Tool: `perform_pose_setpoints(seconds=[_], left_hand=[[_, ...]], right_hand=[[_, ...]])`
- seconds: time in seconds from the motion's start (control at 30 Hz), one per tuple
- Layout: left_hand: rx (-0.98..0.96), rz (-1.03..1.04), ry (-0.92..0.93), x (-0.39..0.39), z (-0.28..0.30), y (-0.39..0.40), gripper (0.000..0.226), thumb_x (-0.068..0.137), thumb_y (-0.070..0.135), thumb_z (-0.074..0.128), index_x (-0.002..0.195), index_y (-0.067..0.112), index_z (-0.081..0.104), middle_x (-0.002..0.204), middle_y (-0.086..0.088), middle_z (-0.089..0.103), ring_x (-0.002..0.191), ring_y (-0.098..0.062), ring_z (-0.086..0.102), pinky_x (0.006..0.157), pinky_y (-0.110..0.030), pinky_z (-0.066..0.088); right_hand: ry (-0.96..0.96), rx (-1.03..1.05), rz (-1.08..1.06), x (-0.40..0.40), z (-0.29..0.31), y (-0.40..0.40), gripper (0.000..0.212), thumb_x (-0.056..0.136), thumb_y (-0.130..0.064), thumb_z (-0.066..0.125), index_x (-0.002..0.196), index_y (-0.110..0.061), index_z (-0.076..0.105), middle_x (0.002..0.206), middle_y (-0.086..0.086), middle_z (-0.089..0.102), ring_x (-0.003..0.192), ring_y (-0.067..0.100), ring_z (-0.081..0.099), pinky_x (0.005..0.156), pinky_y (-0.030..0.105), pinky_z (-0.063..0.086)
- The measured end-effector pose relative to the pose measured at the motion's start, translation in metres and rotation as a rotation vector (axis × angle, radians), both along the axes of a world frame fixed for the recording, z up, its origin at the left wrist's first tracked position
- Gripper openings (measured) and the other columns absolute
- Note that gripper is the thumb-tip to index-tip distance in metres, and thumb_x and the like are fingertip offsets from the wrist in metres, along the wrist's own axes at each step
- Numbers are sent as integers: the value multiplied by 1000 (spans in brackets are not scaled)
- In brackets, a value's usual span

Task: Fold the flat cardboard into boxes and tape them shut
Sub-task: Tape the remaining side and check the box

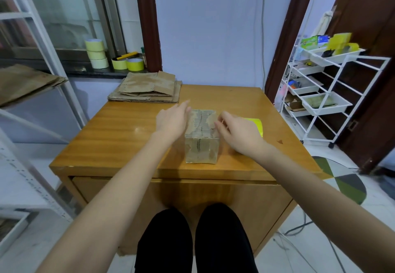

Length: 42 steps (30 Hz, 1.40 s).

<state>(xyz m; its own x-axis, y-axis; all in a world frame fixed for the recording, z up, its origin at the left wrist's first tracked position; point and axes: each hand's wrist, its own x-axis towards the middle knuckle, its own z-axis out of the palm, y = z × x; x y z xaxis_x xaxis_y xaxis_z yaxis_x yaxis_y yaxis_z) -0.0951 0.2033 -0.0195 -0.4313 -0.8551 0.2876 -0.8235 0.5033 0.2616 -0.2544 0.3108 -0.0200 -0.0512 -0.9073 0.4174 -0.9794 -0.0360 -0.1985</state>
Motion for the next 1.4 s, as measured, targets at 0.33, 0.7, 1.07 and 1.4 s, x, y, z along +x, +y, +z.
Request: perform_pose_setpoints(seconds=[0.33, 0.7, 1.07, 1.4], left_hand=[[-273, -219, 247, -26, 22, 49, 30, 99, 18, 38, 122, 12, 57, 120, -3, 57, 109, -19, 53, 85, -32, 43], [-308, -504, 57, -80, -11, 97, 13, 82, 12, 58, 90, 8, 68, 93, -12, 58, 90, -33, 55, 74, -41, 41], [-125, -394, -7, -92, -21, 99, 41, 88, 10, 53, 129, 7, 45, 120, -13, 43, 112, -32, 47, 86, -40, 43], [-67, -436, 88, -92, -3, 96, 79, 87, 29, 67, 148, 12, 19, 132, -13, 50, 119, -28, 50, 89, -35, 43]], right_hand=[[-316, 10, -314, -57, -15, 28, 70, 84, -40, 67, 138, -8, 35, 137, 10, 43, 126, 27, 43, 92, 41, 43], [-523, 0, -268, -60, -75, 34, 62, 77, -26, 75, 117, -4, 33, 107, 14, 60, 99, 38, 58, 65, 38, 41], [-414, -31, -257, -69, -69, 42, 37, 83, -24, 71, 107, -6, 49, 99, 5, 67, 94, 35, 61, 68, 39, 40], [-750, -230, -60, -84, -13, 62, 26, 80, -11, 75, 95, -17, 56, 75, -8, 63, 73, 12, 62, 71, 30, 51]])
